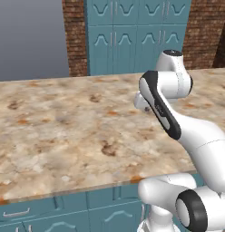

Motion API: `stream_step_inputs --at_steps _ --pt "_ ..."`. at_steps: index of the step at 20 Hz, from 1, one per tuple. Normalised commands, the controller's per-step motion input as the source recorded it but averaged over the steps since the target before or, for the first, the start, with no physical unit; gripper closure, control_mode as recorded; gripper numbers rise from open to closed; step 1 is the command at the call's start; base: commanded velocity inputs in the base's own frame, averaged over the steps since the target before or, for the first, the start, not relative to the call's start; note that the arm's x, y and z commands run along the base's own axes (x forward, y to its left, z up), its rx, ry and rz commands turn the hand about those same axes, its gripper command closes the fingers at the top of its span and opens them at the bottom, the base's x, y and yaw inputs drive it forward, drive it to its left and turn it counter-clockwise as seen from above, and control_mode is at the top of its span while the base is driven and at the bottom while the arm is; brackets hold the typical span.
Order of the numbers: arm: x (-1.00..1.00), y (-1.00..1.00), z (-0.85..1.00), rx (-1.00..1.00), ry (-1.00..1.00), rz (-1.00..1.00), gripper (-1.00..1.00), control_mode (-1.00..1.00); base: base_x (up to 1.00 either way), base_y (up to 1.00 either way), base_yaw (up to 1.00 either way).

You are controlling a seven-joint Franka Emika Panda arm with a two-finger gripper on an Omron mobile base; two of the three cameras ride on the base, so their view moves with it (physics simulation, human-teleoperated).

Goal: Take a straw from the drawer in front and place it inside the glass cup on the dining counter.

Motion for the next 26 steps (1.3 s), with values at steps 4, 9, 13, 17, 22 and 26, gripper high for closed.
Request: stream_step_inputs --at_steps 4,9,13,17,22,26 --pt "-0.01 0.0 0.0 0.0 0.0 0.0 -1.0 1.0 -0.47 -0.05 -0.02" --pt "0.0 0.0 0.0 0.0 0.0 0.0 -1.0 1.0 -0.57 -0.23 -0.01" --pt "0.0 0.0 0.0 0.0 0.0 0.0 -1.0 1.0 -0.08 -0.69 0.0" --pt "0.0 0.0 0.0 0.0 0.0 0.0 -1.0 1.0 0.0 -0.99 0.13" --pt "0.0 0.0 0.0 0.0 0.0 0.0 -1.0 1.0 -0.12 -0.71 0.32" --pt "0.0 0.0 0.0 0.0 0.0 0.0 -1.0 1.0 -0.26 -0.42 0.38"
